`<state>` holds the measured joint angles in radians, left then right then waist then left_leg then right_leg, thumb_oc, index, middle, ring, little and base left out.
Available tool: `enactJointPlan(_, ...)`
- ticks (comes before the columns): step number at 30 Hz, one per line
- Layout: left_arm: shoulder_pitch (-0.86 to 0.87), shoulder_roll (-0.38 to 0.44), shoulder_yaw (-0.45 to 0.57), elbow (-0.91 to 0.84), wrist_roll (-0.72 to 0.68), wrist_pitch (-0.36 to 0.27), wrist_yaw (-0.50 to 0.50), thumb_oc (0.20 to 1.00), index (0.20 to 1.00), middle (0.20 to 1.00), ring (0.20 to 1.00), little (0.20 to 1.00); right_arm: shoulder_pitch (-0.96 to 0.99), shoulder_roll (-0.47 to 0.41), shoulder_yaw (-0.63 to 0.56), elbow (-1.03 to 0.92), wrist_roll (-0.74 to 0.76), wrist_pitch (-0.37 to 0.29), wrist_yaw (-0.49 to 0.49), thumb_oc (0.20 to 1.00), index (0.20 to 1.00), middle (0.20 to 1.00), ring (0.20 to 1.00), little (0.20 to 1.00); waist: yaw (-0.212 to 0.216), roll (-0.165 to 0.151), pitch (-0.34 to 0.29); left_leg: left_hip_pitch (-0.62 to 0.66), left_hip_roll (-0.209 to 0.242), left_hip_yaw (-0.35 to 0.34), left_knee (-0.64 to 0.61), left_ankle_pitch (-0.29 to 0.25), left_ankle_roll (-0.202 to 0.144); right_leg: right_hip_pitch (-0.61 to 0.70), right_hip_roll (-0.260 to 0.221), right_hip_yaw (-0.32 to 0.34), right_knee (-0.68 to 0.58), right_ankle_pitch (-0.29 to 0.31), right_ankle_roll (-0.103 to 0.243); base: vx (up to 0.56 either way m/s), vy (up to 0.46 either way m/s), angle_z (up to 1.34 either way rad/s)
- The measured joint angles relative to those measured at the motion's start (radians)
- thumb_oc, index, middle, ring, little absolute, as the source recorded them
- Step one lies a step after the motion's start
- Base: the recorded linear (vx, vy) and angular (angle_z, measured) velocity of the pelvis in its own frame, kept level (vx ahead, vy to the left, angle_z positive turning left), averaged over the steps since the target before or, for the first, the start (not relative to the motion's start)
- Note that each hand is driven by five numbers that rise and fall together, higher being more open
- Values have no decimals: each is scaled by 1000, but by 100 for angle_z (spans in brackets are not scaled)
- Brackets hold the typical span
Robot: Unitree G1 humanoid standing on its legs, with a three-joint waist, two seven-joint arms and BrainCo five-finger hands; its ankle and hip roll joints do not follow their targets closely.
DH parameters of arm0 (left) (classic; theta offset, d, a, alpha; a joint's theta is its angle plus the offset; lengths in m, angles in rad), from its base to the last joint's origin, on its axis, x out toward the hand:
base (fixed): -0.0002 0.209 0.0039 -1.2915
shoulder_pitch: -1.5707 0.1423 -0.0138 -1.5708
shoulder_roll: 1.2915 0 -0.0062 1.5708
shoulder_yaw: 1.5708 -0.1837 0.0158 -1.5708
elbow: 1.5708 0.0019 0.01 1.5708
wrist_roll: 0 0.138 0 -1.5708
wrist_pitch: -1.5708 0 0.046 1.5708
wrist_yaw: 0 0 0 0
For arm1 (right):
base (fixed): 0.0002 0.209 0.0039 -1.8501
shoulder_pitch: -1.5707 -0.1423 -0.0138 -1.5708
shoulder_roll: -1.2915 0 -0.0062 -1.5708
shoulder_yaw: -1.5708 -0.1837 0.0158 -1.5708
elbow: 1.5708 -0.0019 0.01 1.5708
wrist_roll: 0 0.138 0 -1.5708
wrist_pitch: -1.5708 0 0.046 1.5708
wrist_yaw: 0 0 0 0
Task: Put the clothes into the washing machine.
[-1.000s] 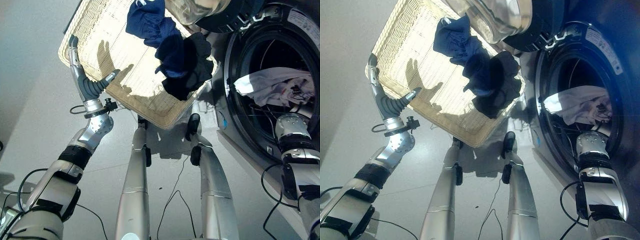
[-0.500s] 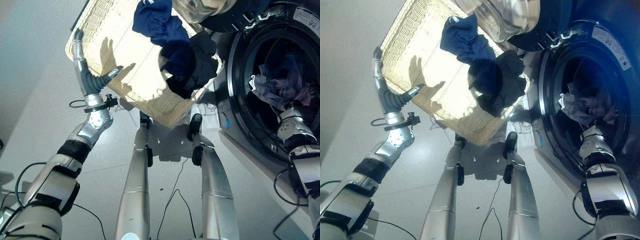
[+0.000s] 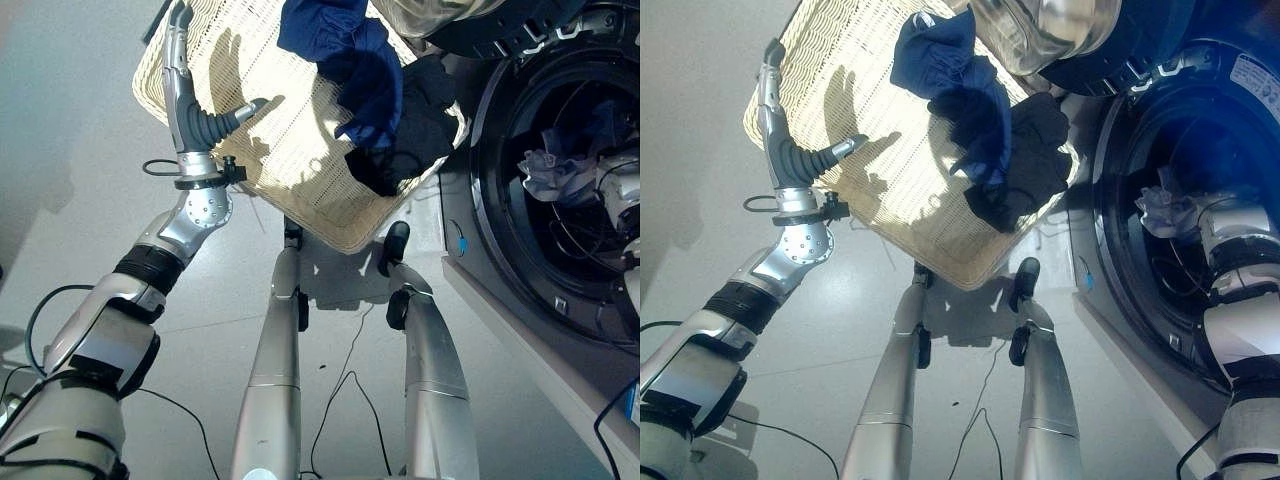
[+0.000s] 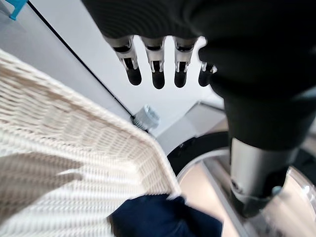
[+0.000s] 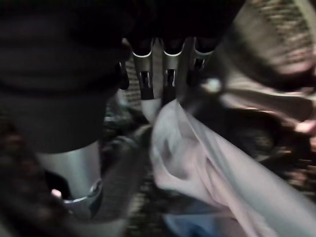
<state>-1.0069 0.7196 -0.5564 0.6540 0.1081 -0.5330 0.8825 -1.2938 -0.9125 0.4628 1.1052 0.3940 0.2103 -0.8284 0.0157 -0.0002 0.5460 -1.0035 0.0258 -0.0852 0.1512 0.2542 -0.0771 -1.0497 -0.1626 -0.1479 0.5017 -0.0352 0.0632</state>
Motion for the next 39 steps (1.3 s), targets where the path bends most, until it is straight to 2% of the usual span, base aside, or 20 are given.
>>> enactJointPlan(3,-27,42,-101,-2,101,49,-39,1000,1000,1000,1000,1000,29,1,21,-137,-106,-11,-10,1000,1000,1000,1000,1000,-10,0,0,7,-2,15,0,0,0,-5,0,11,12,0,-1,-19,87,-6)
enactJointPlan(9,-87,45,-181,4,236,148,-17,1000,1000,1000,1000,1000,75,10,20,-183,-186,-42,-33,1000,1000,1000,1000,1000,-18,-1,-1,1,-1,32,-4,-4,1,-43,2,38,39,-12,-2,-22,86,-6)
enactJointPlan(14,-229,32,-252,78,325,245,14,1000,1000,1000,1000,1000,127,88,16,-229,-187,-85,-59,1000,1000,1000,1000,1000,-63,-1,-1,-16,-3,57,-4,2,0,-70,2,56,44,-7,-7,-13,62,-6)
enactJointPlan(17,-276,25,-252,100,350,276,16,1000,1000,1000,1000,1000,161,131,16,-273,-186,-91,-59,1000,1000,1000,1000,1000,-80,-1,-1,-16,0,58,-8,-1,-3,-72,4,56,41,-8,-8,-11,43,-3)
enactJointPlan(24,-304,-17,-267,159,352,313,25,1000,1000,1000,1000,1000,181,193,15,-260,-187,-110,-61,1000,1000,1000,1000,1000,-82,1,-2,-3,16,82,-9,-11,-15,-78,18,69,47,-13,-9,-7,47,-7)
enactJointPlan(29,-309,-40,-269,184,381,328,37,1000,1000,1000,1000,1000,191,207,16,-224,-192,-133,-60,1000,1000,1000,1000,1000,-82,1,-2,-3,17,89,-13,-9,-12,-91,22,82,52,-12,-11,-7,36,-5)
enactJointPlan(39,-329,-46,-268,235,381,354,56,1000,1000,1000,1000,1000,234,223,16,-224,-328,-181,-112,1000,1000,1000,1000,1000,-83,2,-3,-3,21,108,-22,-7,-11,-98,23,85,44,-8,-18,-3,14,-1)
